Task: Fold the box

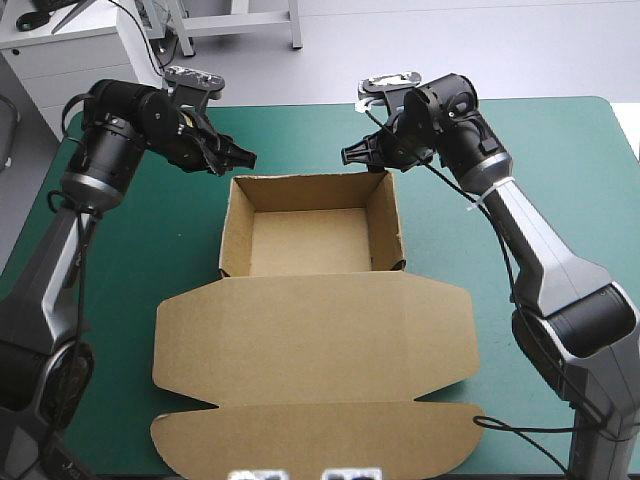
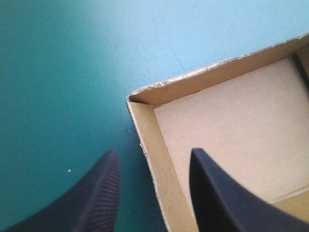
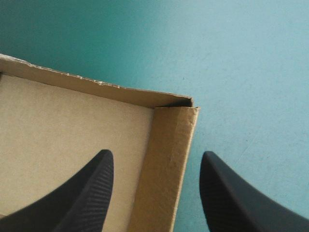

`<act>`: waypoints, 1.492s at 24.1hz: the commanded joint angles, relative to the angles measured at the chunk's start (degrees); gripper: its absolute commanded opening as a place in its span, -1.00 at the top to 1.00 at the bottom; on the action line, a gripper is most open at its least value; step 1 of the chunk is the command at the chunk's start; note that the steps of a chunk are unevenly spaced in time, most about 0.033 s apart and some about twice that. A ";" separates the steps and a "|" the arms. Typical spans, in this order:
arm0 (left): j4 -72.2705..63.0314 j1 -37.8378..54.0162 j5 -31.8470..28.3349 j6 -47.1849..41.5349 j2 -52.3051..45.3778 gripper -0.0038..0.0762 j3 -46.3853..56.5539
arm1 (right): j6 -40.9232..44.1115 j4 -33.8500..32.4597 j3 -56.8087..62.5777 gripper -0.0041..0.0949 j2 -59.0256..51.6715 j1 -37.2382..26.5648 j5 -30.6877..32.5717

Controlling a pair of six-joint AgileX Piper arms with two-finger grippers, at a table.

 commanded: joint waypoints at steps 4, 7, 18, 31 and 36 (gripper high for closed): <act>-0.46 -0.36 2.22 1.09 -9.31 0.93 -1.89 | -0.11 0.63 1.87 -0.10 -3.46 0.02 -0.14; -0.56 -0.36 2.22 1.68 -12.10 0.92 -1.89 | -0.11 0.38 5.60 -0.07 -3.46 -0.08 -0.14; -2.15 -0.36 2.22 6.06 -30.20 0.92 19.73 | -0.64 0.50 10.00 -0.06 1.81 -0.08 -0.16; -2.15 -0.36 -1.32 5.45 -53.24 0.92 57.90 | -1.88 0.01 10.13 0.96 5.40 -0.30 -0.16; -2.03 -0.36 -2.59 5.45 -60.89 0.92 66.24 | -1.88 -0.78 10.13 0.96 3.49 -3.29 -0.16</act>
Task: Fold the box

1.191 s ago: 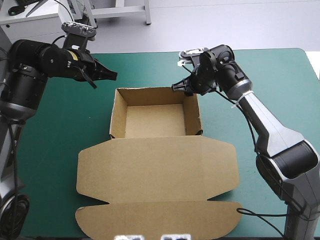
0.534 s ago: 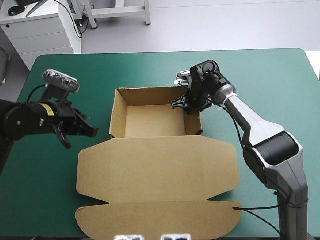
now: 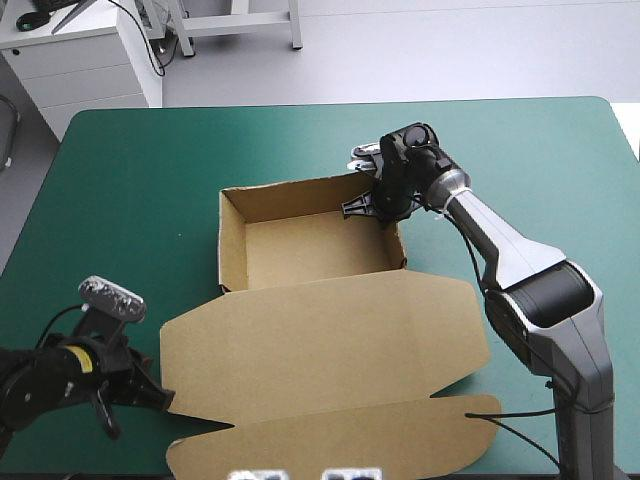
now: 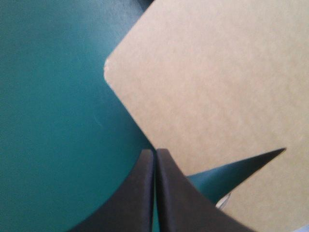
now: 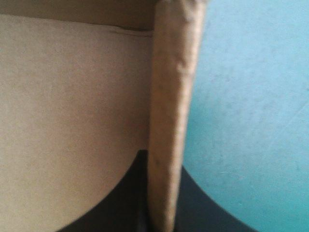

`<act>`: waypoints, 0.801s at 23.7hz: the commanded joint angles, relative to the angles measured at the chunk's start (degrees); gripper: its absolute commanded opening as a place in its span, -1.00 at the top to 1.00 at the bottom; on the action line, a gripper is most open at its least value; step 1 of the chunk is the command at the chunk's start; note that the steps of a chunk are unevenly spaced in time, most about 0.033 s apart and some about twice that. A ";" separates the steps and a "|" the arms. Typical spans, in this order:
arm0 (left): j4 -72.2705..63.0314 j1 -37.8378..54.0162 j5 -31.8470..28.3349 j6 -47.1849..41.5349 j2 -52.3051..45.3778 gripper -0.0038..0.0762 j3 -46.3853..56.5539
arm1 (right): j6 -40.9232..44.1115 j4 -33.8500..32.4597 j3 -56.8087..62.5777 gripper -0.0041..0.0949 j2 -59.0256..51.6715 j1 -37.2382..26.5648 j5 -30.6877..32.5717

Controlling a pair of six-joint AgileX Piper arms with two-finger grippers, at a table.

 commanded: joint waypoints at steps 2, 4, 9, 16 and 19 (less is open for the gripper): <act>-0.31 -0.36 -2.69 -0.77 -6.28 0.92 4.49 | -1.20 -2.78 -1.29 0.96 -6.59 -5.18 1.28; -0.18 -0.36 -2.58 -0.89 -8.76 0.92 6.27 | -1.20 -2.90 -1.09 0.96 -8.08 -8.56 1.41; 1.08 -0.36 -2.47 -1.02 -13.87 0.92 8.67 | -3.12 -5.20 4.93 0.96 -14.92 -22.80 1.41; 2.53 -0.36 -2.05 -1.17 -14.28 0.92 8.94 | -5.54 -4.26 10.15 0.95 -20.17 -47.33 1.32; 2.53 -0.36 -2.85 -1.17 -14.28 0.92 8.94 | -5.80 -5.67 10.15 0.94 -20.17 -54.76 1.32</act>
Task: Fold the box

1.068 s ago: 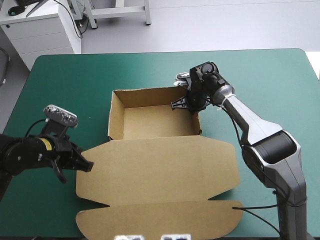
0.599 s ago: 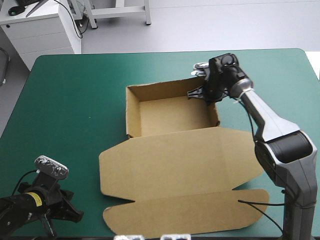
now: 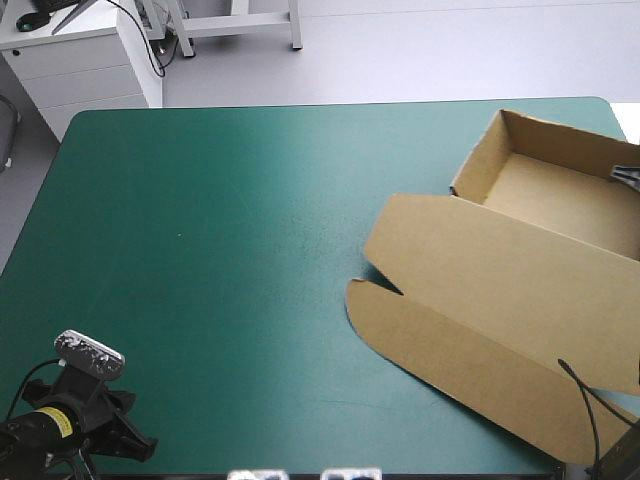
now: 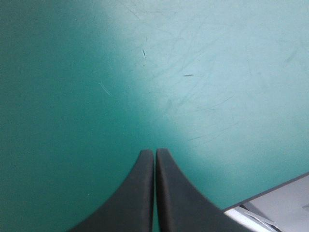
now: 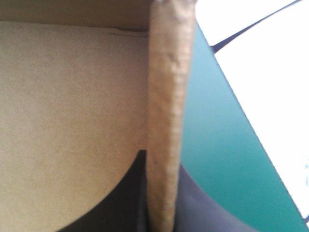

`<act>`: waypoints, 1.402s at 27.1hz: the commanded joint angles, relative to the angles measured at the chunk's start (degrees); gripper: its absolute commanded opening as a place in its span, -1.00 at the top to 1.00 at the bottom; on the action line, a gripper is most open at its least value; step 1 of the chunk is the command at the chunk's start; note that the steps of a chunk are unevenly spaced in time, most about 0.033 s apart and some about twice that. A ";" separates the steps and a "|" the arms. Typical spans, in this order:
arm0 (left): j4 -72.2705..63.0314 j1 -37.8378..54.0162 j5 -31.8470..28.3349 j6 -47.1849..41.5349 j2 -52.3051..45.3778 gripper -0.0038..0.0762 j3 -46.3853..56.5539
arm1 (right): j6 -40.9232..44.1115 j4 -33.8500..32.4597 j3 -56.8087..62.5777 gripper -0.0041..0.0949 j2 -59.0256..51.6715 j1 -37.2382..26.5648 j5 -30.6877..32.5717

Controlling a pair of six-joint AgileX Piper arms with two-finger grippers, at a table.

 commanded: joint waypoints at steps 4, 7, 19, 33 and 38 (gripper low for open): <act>-0.33 -0.36 -4.47 -0.62 0.44 0.92 -1.33 | 0.20 -3.37 -1.26 0.13 -3.56 -5.60 -0.53; 0.00 -0.36 -4.50 -0.62 0.44 0.92 -1.33 | -0.48 -0.64 -1.26 -0.01 -3.56 -5.60 -0.54; 0.00 -0.36 -5.58 -0.13 0.44 0.92 -1.33 | -5.97 11.22 -1.26 0.00 -12.29 -5.60 0.52; 0.00 -0.36 -9.20 -0.01 0.44 0.92 -1.33 | -16.23 13.33 23.31 0.95 -37.99 13.47 0.52; 0.00 -0.36 -10.10 0.25 0.44 0.92 -1.03 | -15.61 13.67 33.81 0.95 -50.26 16.23 0.52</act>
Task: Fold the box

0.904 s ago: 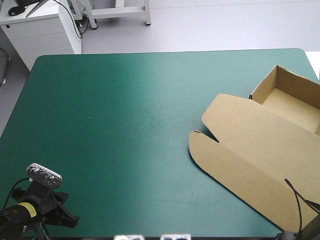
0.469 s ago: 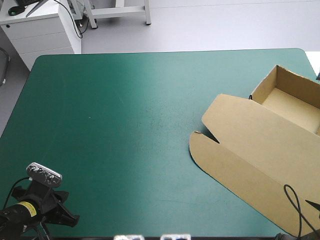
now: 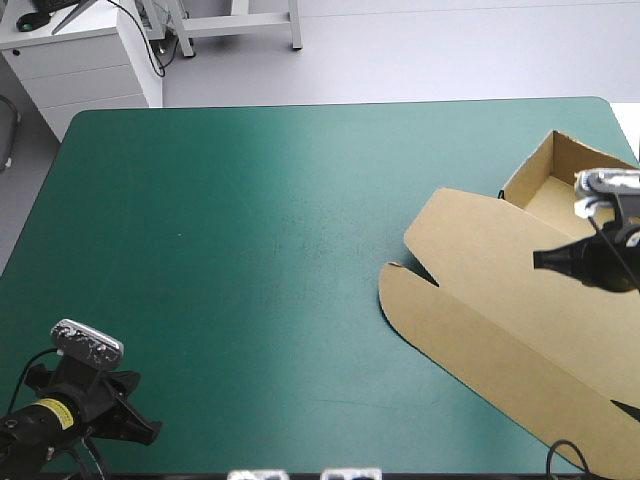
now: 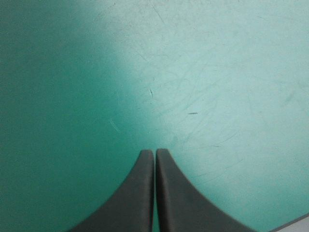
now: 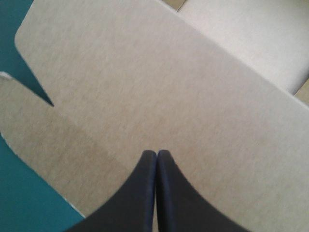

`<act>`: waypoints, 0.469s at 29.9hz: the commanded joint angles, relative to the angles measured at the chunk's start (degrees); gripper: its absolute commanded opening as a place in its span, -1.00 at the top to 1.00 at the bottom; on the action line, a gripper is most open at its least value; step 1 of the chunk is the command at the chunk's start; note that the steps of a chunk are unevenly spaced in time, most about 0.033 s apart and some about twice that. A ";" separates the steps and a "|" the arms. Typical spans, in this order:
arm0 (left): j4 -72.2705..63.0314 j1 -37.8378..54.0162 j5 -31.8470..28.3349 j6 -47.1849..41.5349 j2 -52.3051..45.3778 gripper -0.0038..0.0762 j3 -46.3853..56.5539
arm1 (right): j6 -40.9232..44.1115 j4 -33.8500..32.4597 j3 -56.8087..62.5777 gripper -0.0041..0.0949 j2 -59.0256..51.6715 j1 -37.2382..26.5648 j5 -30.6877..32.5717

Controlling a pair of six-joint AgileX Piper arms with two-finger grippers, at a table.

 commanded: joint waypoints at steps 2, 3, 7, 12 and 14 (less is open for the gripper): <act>0.00 -0.36 -4.36 0.36 0.36 0.92 0.06 | -0.22 -0.33 7.46 0.95 -11.88 0.68 -0.24; 0.00 -0.36 -5.15 0.36 0.09 0.92 0.88 | -0.82 -0.45 9.57 0.95 -13.93 0.68 -0.53; -1.60 -0.36 -6.31 0.36 -1.65 0.92 5.09 | -1.65 -0.21 17.62 0.95 -23.55 0.68 -4.57; -1.35 -0.36 -6.77 0.36 -5.27 0.92 7.36 | -1.65 -0.21 25.99 0.95 -32.86 0.68 -6.78; -1.11 -0.36 -7.23 0.36 -6.60 0.92 7.72 | -1.77 -0.21 28.85 0.95 -35.55 0.68 -7.16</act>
